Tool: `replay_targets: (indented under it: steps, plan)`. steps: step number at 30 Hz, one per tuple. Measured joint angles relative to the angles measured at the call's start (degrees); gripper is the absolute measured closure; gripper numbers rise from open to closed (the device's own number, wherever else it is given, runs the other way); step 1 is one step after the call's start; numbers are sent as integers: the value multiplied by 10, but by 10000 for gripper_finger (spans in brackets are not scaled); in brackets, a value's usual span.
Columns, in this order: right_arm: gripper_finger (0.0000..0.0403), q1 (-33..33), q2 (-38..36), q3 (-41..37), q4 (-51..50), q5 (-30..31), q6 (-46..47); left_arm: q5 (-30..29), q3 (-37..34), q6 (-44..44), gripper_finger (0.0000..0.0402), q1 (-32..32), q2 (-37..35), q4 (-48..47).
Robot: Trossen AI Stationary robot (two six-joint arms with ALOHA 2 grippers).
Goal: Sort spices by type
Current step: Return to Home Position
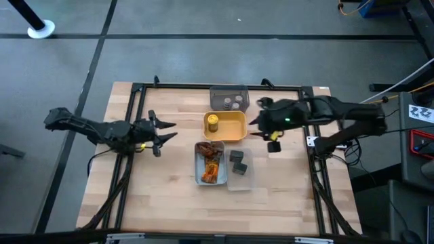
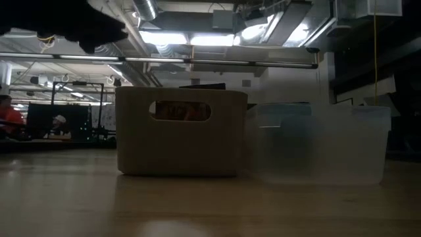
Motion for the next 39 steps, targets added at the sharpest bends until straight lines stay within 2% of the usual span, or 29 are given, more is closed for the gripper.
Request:
replay_targets:
  steps: [4, 6, 13, 19, 22, 28, 39]
  plan:
    - [242, -8, -115, -154, 99, 29, 29, 0, -40, -3, 239, 35, -10, 53]
    - [242, -17, -170, -221, 150, 41, 45, 0, -49, -2, 239, 50, -21, 51]
    - [242, -29, -335, -402, 258, 44, 102, 1, -85, 3, 239, 71, -91, 46]
    - [242, -29, -443, -506, 293, 45, 155, 1, -124, 5, 239, 71, -167, 33]
    - [242, -29, -498, -557, 295, 52, 183, 1, -140, -2, 239, 71, -201, 10]
    - [242, -29, -608, -656, 367, 52, 201, 2, -147, -8, 239, 71, -255, -53]
    - [242, -29, -732, -773, 390, 36, 228, 4, -147, 7, 239, 71, -260, -70]
